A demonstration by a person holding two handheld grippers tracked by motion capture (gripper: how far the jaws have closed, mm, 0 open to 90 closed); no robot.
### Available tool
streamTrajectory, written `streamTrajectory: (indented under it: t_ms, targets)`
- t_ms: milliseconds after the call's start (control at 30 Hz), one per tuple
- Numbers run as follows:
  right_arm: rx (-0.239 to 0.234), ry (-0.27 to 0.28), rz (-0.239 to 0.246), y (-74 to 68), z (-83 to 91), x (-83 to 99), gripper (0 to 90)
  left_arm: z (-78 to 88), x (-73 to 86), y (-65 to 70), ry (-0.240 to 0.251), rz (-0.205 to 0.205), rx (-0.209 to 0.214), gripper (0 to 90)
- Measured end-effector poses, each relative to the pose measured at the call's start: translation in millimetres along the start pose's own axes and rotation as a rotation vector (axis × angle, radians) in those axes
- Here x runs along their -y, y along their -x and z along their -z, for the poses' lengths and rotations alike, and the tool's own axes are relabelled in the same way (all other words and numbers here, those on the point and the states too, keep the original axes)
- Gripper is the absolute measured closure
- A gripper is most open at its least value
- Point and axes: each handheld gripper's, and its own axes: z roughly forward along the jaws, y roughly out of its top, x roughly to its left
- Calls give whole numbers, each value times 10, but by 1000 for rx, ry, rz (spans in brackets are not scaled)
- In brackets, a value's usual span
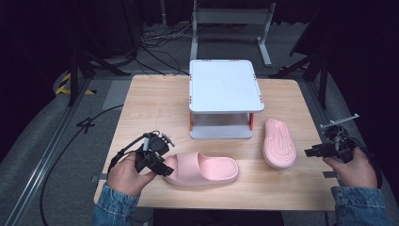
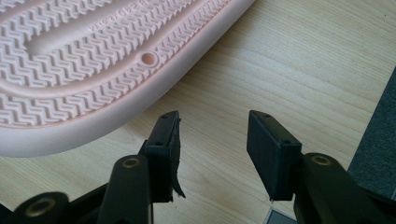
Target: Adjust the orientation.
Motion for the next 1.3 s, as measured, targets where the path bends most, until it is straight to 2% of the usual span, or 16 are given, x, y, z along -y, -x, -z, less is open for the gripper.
streamTrajectory:
  t_ms: [133,400,700,1033,1100,1200,1300]
  targets:
    - [0,2,3,-4,4,-1,544,-138,-48,85,-44,-32,25,567]
    - [1,1,3,0,7,5,537,-269,-36,212,-80,-66,44,584]
    - [5,1,6,-17,-8,-1,534,-548,7,247,-146,-83,81,574]
    - [-2,-18,13,-28,-59,-15,527,-594,-7,275,-175,-82,91,577]
    - [-2,-14,10,-34,-57,-15,527,-611,-17,289,-180,-94,92,574]
    - [0,-14,16,-28,-53,-10,524,-614,-24,278,-177,-84,95,576]
    - [-1,-12,12,-15,-51,-4,523,-611,-23,243,-173,-69,72,577]
